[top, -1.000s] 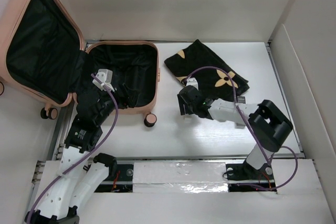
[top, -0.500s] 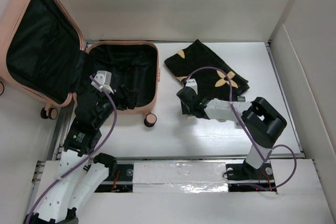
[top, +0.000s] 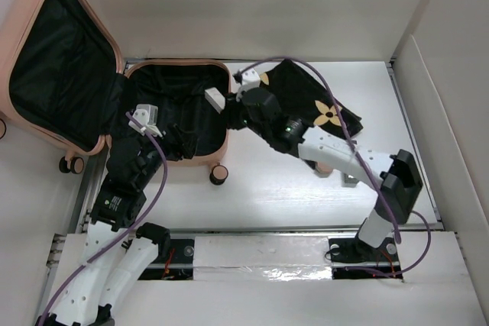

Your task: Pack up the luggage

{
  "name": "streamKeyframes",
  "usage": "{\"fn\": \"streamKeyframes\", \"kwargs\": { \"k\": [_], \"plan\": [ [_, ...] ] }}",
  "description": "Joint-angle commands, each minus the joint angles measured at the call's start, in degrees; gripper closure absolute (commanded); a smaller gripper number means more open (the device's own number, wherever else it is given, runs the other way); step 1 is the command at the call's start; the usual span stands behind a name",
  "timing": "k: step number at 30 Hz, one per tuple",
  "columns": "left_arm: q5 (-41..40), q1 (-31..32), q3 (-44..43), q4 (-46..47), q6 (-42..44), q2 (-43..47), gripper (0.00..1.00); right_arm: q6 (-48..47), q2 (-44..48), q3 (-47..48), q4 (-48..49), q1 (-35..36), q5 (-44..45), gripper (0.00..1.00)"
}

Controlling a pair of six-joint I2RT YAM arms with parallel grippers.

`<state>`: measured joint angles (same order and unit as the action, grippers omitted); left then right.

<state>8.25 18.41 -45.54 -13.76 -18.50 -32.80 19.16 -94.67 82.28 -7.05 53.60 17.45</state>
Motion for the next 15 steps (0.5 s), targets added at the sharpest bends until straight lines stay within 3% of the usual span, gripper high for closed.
{"fn": "streamKeyframes", "kwargs": {
  "k": [1,3,4,7,10,11,13,15],
  "plan": [
    [-2.45,0.31,-1.22,0.75,-0.04,1.07,0.31,-2.9,-5.77,9.37,5.81,1.15,-5.06,0.58],
    [-2.8,0.31,-1.22,0.66,-0.22,1.59,0.31,-2.2,-11.83,14.11,6.43,1.15,-6.99,0.5],
    [-3.15,0.31,-1.31,0.84,-0.31,1.94,0.31,-1.93,-16.81,22.23,6.35,1.15,-7.78,0.34],
    [-3.24,0.31,-1.22,0.75,-0.31,2.03,0.31,-1.67,-23.0,28.34,3.45,1.15,-8.4,0.22],
    [-3.5,0.31,-1.31,0.49,-0.31,2.21,0.31,-1.32,-21.97,26.89,4.49,1.15,-9.37,0.09],
    [-3.59,0.31,-1.39,0.49,-0.31,2.21,0.31,-1.4,-20.22,21.75,7.02,0.46,-8.41,0.07],
    [-3.68,1.01,-1.31,0.49,-0.31,2.3,0.31,-1.58,-12.93,15.49,9.85,-0.86,-7.0,0.12],
    [-3.59,1.53,-1.31,0.49,-0.22,2.47,0.32,-1.84,-6.96,2.97,12.75,-2.44,-2.62,0.34]
  ]
}}
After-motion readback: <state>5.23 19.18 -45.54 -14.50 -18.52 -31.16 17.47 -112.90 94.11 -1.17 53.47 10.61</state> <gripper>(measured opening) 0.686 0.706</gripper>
